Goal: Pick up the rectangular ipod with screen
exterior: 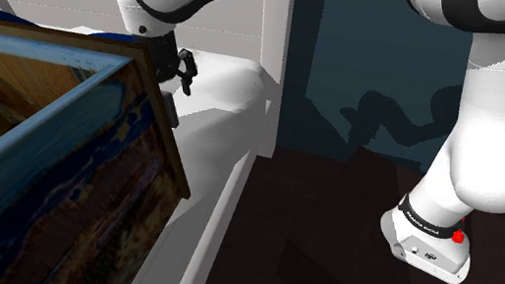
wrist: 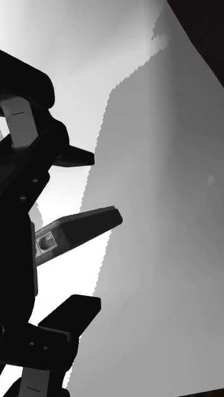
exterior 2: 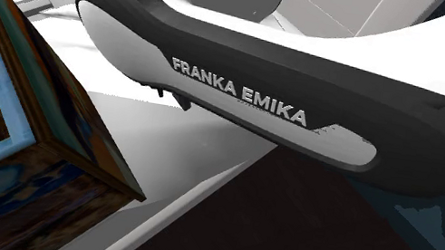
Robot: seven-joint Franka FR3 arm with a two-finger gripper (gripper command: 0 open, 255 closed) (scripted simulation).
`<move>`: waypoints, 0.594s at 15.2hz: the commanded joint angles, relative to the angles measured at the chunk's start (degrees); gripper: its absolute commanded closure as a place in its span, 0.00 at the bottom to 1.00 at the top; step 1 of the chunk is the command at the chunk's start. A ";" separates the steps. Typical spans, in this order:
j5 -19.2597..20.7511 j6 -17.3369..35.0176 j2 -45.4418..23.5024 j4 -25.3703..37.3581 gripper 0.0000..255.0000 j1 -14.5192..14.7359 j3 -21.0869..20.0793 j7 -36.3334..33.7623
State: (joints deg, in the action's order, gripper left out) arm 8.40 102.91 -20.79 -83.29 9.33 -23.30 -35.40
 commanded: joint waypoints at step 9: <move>0.07 1.06 -0.13 -0.92 1.00 -0.09 0.06 0.00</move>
State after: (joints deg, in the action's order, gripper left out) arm 8.45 103.97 -20.89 -84.20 9.25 -23.26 -35.40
